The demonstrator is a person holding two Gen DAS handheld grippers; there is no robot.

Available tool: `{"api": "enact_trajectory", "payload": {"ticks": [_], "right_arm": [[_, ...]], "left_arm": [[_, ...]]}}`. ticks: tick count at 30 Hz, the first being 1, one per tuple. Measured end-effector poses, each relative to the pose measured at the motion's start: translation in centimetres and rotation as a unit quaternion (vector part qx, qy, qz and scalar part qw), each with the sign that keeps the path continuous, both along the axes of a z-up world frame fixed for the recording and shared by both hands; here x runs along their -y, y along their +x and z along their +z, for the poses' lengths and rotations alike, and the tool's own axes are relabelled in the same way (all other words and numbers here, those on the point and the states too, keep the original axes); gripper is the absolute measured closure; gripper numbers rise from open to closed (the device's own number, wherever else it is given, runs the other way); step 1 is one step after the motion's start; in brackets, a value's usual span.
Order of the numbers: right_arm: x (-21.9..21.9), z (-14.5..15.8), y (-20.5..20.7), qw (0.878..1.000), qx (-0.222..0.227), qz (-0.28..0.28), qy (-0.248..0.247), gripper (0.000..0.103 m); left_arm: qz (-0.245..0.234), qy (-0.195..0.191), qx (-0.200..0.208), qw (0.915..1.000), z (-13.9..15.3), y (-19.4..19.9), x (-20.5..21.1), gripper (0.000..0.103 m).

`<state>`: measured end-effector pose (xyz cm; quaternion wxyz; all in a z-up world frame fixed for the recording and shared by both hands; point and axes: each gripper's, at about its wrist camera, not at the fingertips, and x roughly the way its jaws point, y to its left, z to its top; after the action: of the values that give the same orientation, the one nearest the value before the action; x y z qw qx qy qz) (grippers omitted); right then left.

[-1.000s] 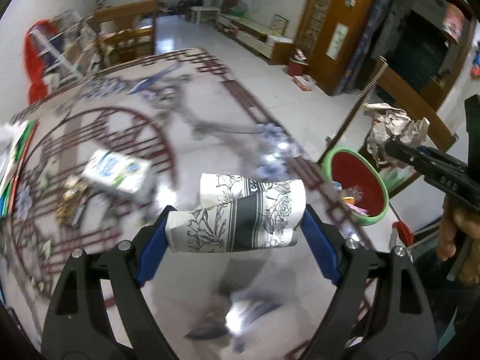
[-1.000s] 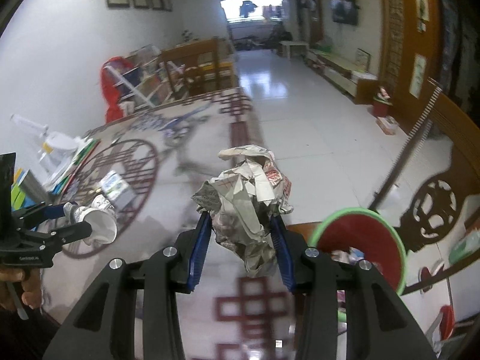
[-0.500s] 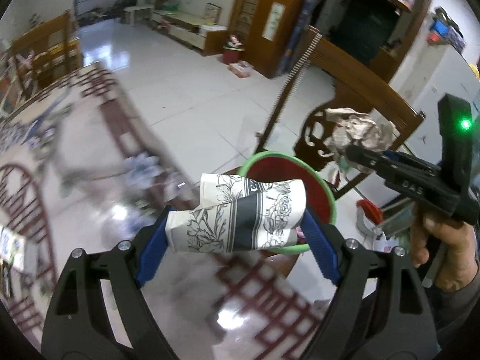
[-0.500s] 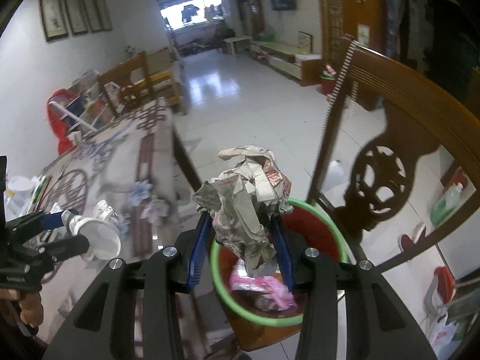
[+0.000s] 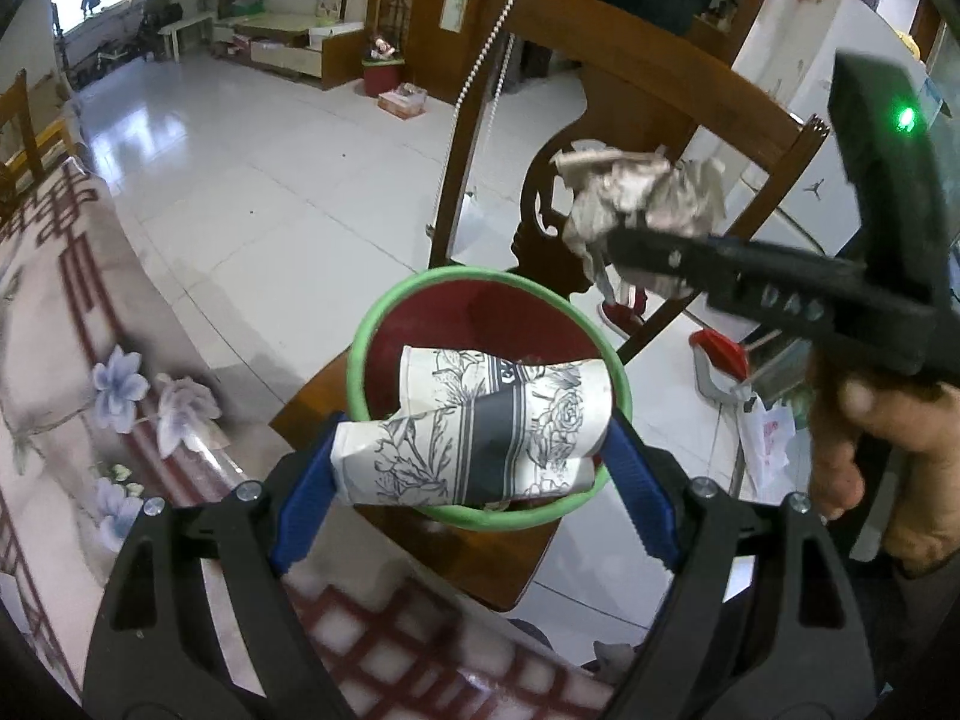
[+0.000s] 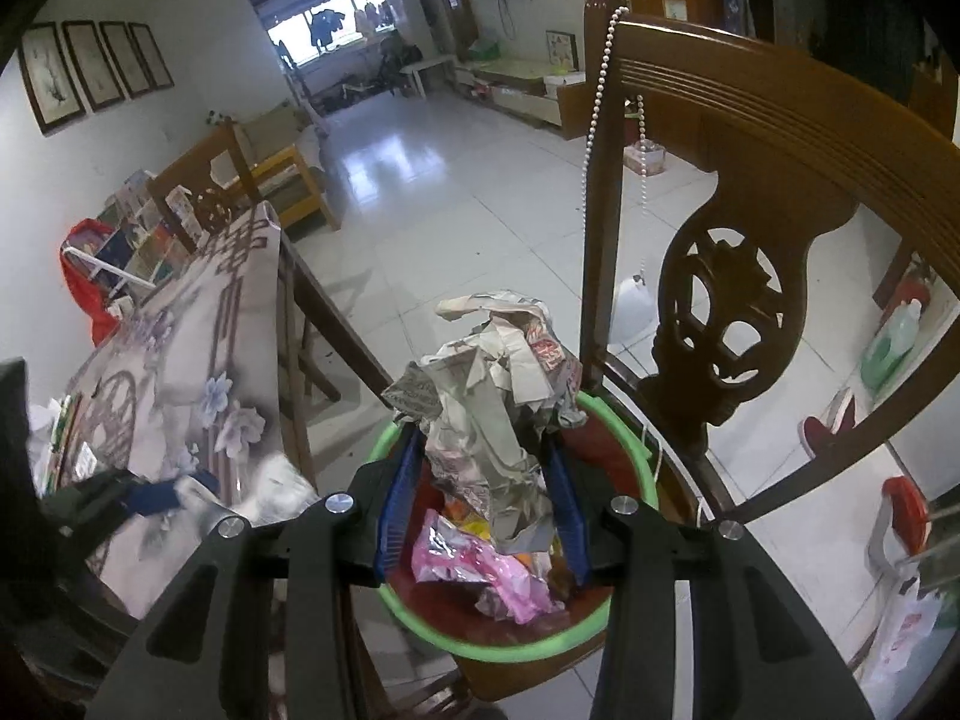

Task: Collect trash
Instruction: 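Carry the paper cup and crumpled paper over the red bin and open both tools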

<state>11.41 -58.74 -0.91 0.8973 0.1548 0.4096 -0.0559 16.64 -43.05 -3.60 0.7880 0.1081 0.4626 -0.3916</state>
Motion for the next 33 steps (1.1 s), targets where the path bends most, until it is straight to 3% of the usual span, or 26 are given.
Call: {"api": "enact_trajectory", "payload": {"ticks": [22,26,33], "right_arm": [[1.3,-1.1,0.7,1.000,-0.025,-0.001,-0.006,0.063],[1.2,-1.0,0.8,1.000,-0.025,0.000,-0.008,0.063],[0.8,-0.9,1.0,1.000,-0.028,0.004,-0.013,0.063]], "left_arm": [[-0.023,0.006,-0.021,0.9995,-1.5,0.9,4.0,0.021],[-0.020,0.006,-0.016,0.9997,-1.4,0.7,3.3,0.008],[-0.004,0.024,0.008,0.9997,-1.0,0.6,1.4,0.006]]}}
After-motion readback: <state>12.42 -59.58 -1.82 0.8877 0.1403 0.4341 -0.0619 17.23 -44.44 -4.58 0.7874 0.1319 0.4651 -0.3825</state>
